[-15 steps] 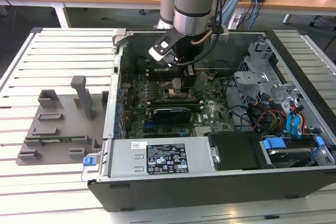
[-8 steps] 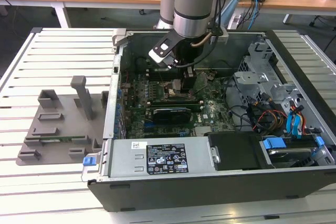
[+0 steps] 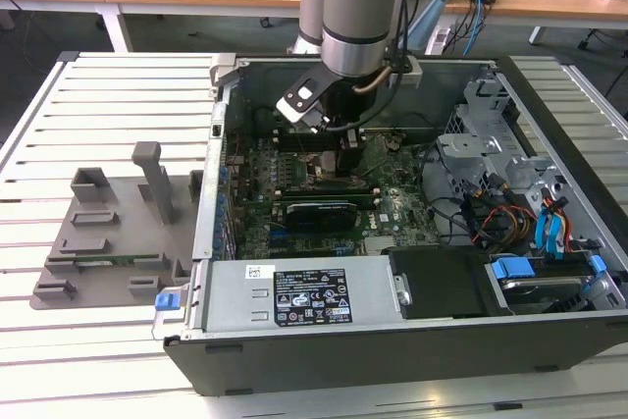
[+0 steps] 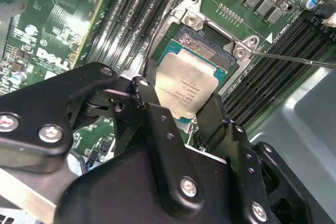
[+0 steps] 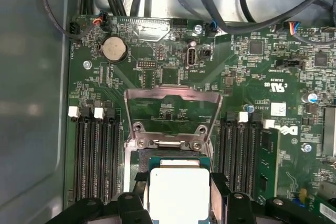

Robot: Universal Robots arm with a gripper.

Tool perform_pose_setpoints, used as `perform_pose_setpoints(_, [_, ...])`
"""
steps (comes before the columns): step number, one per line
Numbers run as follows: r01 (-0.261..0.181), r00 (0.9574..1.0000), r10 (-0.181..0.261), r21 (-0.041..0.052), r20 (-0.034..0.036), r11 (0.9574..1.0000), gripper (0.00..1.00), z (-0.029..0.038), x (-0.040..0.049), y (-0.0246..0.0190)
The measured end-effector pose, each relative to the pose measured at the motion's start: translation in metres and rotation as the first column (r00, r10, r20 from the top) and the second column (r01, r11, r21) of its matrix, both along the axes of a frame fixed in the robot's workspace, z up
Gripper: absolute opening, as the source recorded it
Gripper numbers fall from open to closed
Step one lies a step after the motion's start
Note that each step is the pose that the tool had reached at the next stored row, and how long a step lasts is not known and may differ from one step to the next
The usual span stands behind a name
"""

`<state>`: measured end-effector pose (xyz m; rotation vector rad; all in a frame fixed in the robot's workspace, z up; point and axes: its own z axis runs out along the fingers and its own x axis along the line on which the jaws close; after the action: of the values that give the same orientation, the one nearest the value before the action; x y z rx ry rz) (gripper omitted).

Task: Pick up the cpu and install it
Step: 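Place the cpu into insertion slot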

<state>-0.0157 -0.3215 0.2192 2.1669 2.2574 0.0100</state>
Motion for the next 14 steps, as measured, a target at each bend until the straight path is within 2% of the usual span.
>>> perform_pose_setpoints(2, [0.000,1.0000,0.000,0.0001,0.0001,1.0000,0.55,-0.0035,-0.0002,0.0028])
perform_pose_setpoints(8, [0.001,1.0000,-0.001,-0.0009,0.0000,1.0000,0.55,-0.0148,-0.0036,0.0039])
perform_pose_setpoints(14, [0.001,1.0000,-0.001,-0.0009,0.0000,1.0000,0.55,-0.0185,-0.0044,0.0068])
